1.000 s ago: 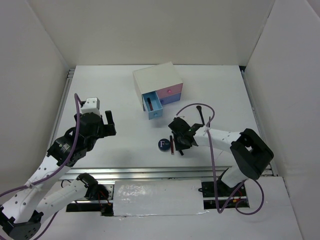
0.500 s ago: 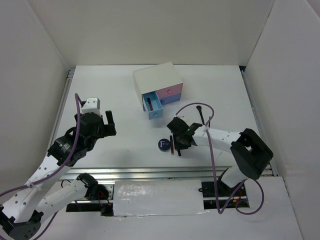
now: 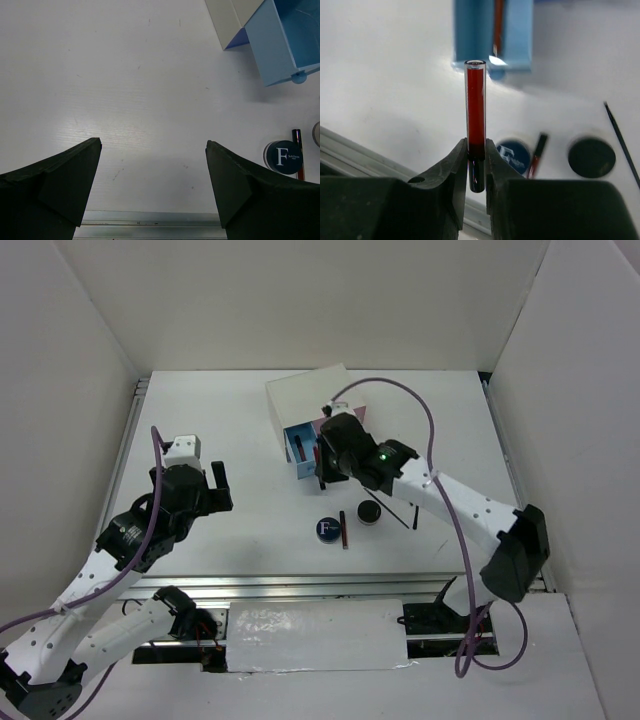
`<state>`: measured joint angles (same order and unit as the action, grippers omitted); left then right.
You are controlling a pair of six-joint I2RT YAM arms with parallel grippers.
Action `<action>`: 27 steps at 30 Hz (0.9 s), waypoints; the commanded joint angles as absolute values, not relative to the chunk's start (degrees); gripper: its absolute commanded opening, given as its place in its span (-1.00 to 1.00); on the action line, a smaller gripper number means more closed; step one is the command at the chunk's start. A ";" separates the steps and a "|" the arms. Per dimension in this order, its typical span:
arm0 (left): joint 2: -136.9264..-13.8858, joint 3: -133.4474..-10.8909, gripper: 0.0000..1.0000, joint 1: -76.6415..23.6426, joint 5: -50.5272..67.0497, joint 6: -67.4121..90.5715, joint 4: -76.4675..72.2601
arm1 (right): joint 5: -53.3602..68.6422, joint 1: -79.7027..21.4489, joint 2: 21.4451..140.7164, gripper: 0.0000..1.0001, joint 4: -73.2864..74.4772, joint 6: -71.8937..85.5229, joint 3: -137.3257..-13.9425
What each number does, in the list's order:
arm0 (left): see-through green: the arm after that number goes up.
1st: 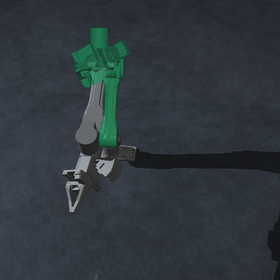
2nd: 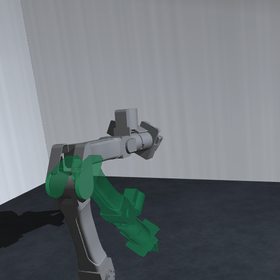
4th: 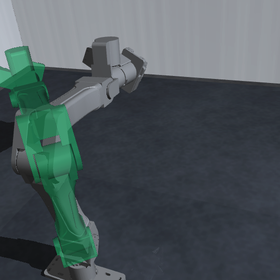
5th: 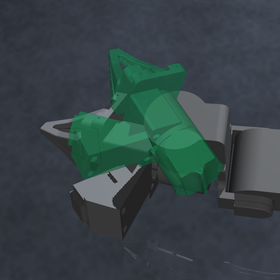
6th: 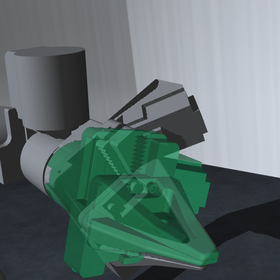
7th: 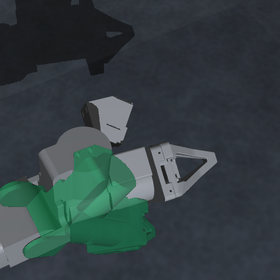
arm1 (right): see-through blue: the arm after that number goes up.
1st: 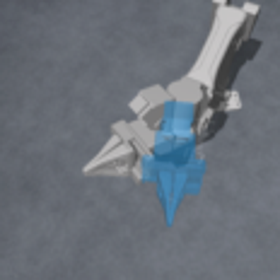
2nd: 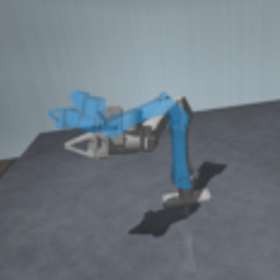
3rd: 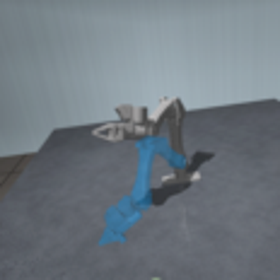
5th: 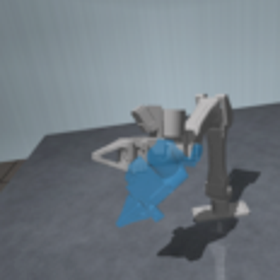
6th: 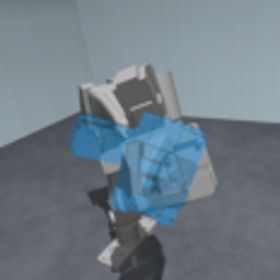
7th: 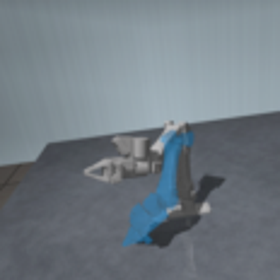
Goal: Organize the makeup
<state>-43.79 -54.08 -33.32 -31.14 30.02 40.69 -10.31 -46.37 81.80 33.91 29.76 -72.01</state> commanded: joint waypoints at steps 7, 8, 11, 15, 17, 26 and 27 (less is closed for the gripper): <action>-43.50 -54.40 0.99 -34.01 -31.99 29.27 39.20 | -14.50 -44.30 105.80 -0.82 42.97 24.35 -107.47; -43.59 -54.49 0.99 -34.10 -32.17 29.35 39.29 | -14.76 -44.04 109.04 -0.82 43.85 24.35 -111.93; -43.77 -54.58 0.99 -34.19 -32.17 29.27 39.29 | -15.03 -42.80 112.93 -0.81 47.10 24.35 -117.49; -43.86 -54.32 0.99 -34.28 -31.73 29.00 38.94 | -15.38 -41.92 115.49 -0.79 49.31 25.49 -118.22; -43.86 -54.32 0.99 -34.28 -31.47 28.92 38.85 | -15.47 -41.92 113.92 -0.78 48.08 25.58 -114.55; -44.65 -54.49 0.99 -34.28 -31.38 28.92 39.11 | -15.03 -41.05 111.97 -0.68 45.35 24.70 -109.24; -44.65 -54.49 0.99 -34.19 -31.38 28.92 39.11 | -15.03 -41.04 112.32 -0.63 45.79 24.44 -109.68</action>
<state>-44.88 -54.08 -33.95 -31.20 29.95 40.66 -14.59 -41.34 115.26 46.13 25.52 -108.92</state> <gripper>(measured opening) 0.994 0.218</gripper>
